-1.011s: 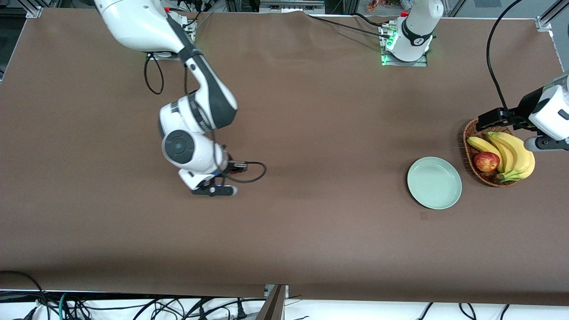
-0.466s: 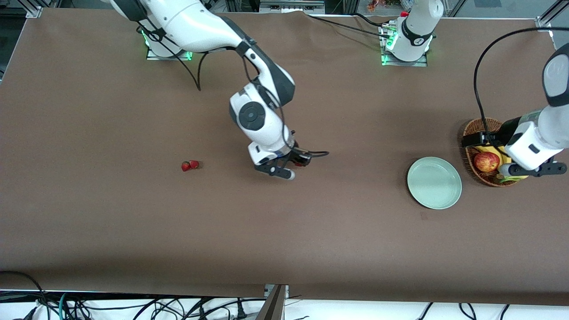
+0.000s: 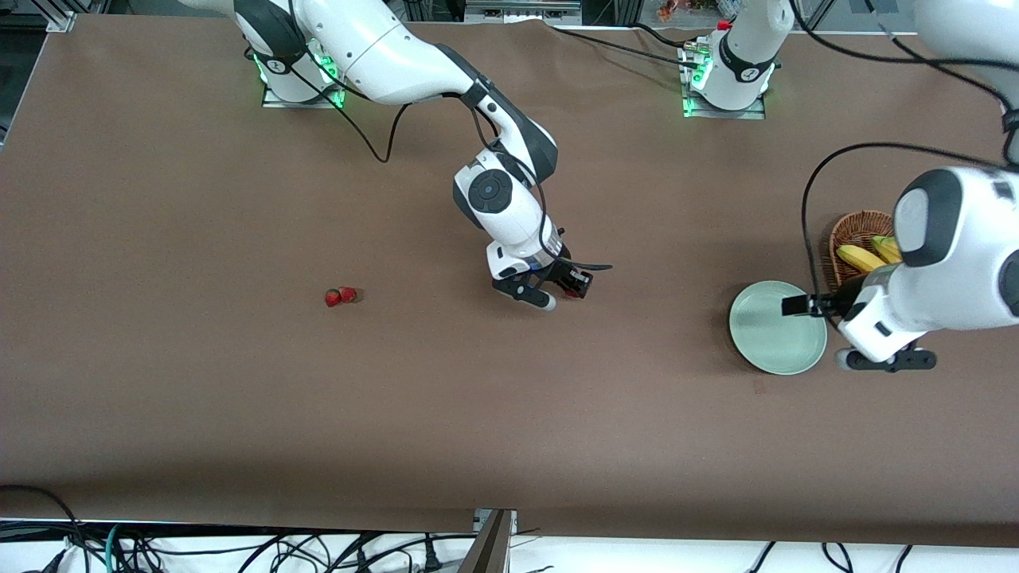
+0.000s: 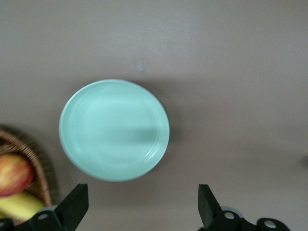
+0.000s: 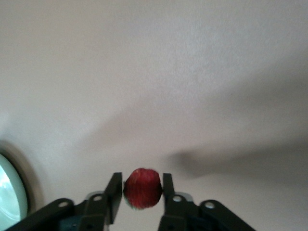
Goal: Collect all strawberries into plate
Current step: 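Set the strawberry mid-table with the right gripper while the left gripper approaches, then grasp the strawberry with the left gripper while the right gripper returns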
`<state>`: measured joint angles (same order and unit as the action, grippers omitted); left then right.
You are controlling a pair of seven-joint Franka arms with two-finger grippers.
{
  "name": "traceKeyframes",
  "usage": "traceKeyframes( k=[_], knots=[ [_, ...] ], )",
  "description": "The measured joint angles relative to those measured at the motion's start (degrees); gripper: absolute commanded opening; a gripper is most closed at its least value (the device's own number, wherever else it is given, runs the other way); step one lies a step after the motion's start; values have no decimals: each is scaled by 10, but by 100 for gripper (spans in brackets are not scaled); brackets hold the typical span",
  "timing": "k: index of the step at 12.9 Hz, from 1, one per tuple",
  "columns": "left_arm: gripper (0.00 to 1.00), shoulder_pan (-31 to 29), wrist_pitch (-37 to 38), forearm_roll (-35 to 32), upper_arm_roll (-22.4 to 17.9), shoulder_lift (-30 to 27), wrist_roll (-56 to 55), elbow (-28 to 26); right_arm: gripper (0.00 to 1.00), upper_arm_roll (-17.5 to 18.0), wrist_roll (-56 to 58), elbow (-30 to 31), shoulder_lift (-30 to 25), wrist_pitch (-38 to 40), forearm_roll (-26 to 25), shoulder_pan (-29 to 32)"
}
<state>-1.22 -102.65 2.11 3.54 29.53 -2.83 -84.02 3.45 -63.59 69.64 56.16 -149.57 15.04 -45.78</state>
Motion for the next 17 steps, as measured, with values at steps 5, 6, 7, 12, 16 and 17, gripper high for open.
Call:
traceKeyframes(
  k=[5,6,7,12,16,17],
  knots=[
    [100,58,-79,1,4,63,-19,4,99,-30,9,-22,-9,66,-41,0],
    [100,71,-80,1,4,65,-34,4,99,-46,31,-26,-18,103,-41,2],
    [100,86,-80,2,5,67,-51,5,99,-56,67,-28,-30,138,-41,11],
    [100,153,-138,51,5,95,-112,5,100,-76,334,-8,-94,286,-41,103],
    [100,180,-195,78,5,118,-125,6,99,-161,553,102,-126,294,-40,135],
    [100,190,-210,78,5,125,-137,6,98,-180,574,124,-129,294,-40,136]
  ],
)
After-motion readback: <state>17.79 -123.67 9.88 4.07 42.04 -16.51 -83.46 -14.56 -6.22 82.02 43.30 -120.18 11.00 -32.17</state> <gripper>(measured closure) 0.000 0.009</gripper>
